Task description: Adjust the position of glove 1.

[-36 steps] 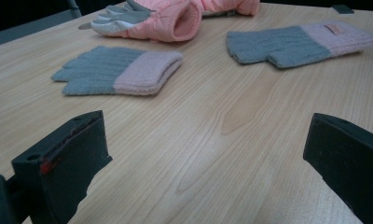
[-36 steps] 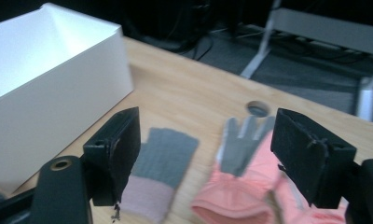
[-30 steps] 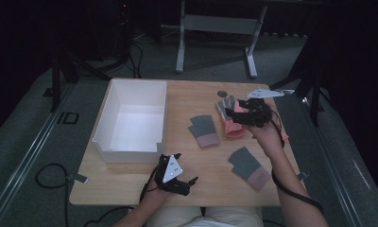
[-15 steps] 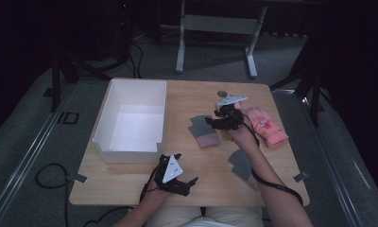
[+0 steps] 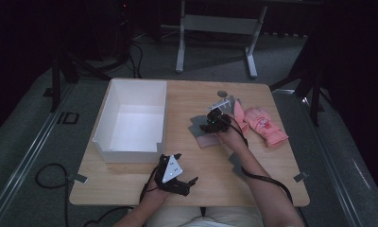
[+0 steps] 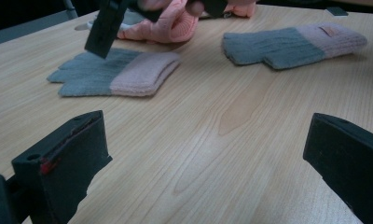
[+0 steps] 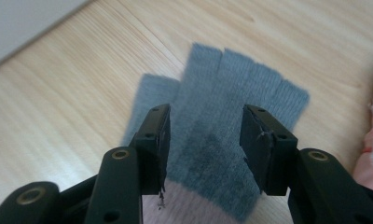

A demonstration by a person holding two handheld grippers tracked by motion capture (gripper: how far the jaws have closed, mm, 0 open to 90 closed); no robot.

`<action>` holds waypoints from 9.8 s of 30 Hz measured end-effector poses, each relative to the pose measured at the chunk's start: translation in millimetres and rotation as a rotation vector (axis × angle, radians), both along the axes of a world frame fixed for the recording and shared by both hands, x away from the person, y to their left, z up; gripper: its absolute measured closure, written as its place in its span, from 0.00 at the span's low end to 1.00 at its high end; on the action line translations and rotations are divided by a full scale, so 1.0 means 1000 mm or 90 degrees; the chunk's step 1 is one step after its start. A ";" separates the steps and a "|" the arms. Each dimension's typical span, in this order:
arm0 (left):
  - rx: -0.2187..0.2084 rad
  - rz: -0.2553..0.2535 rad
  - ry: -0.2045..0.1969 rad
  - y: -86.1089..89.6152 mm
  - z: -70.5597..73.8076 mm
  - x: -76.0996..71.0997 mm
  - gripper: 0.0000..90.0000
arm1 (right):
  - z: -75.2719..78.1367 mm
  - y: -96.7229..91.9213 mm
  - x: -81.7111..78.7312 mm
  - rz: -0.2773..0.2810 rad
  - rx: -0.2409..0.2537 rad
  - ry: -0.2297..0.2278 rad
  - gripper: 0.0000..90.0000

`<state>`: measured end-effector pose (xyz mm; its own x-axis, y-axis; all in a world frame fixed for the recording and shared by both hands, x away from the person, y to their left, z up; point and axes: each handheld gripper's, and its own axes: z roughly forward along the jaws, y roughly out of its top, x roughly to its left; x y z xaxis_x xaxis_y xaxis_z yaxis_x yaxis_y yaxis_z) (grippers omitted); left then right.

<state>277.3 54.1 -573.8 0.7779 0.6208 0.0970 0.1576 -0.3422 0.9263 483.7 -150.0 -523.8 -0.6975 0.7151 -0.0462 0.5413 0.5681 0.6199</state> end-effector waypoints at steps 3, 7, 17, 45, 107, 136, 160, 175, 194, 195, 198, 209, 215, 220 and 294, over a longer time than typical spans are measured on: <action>-0.002 -0.001 0.001 0.000 0.000 0.000 0.00 | -0.008 0.001 0.005 -0.016 -0.013 -0.001 0.60; -0.003 0.000 0.001 0.000 0.000 0.000 0.00 | -0.020 0.004 0.010 -0.024 -0.046 0.000 0.63; -0.006 0.008 0.000 0.001 0.000 0.000 0.00 | -0.010 0.013 0.002 -0.064 -0.019 0.027 0.93; -0.001 0.009 -0.006 0.000 0.000 0.000 0.00 | -0.018 -0.021 -0.133 -0.219 0.105 0.048 0.93; 0.002 0.007 -0.010 -0.001 0.000 -0.001 0.00 | -0.011 -0.163 -0.145 -0.068 0.000 0.049 0.94; 0.004 0.015 -0.012 -0.002 0.000 -0.002 0.00 | 0.003 -0.141 -0.165 -0.401 0.109 -0.050 0.94; 0.002 0.010 -0.008 -0.002 0.000 -0.001 0.00 | -0.008 -0.147 -0.149 -0.349 0.071 -0.051 0.78; 0.003 0.011 -0.009 -0.002 0.000 -0.001 0.00 | -0.009 -0.168 -0.132 -0.136 -0.001 -0.004 0.68; 0.003 0.012 -0.009 -0.002 0.000 -0.001 0.00 | -0.022 -0.160 -0.140 -0.207 -0.004 -0.021 0.92; 0.004 0.011 -0.011 -0.002 0.000 -0.002 0.00 | -0.020 -0.160 -0.140 -0.211 -0.001 -0.019 0.93; 0.003 0.011 -0.009 -0.002 0.000 -0.001 0.00 | -0.013 -0.161 -0.141 -0.227 0.027 -0.009 0.94; 0.003 0.011 -0.007 -0.002 0.000 -0.001 0.00 | 0.041 -0.133 -0.147 -0.214 0.079 -0.071 0.94; 0.003 0.010 -0.009 -0.002 0.000 -0.001 0.00 | 0.061 -0.105 -0.145 -0.195 0.100 -0.085 0.94; 0.003 0.010 -0.007 -0.002 0.000 -0.001 0.00 | 0.073 -0.077 -0.145 -0.160 0.109 -0.100 0.94; 0.102 -0.204 0.054 -0.050 0.043 0.023 0.16 | 0.033 -0.093 -0.130 -0.130 0.153 -0.025 0.72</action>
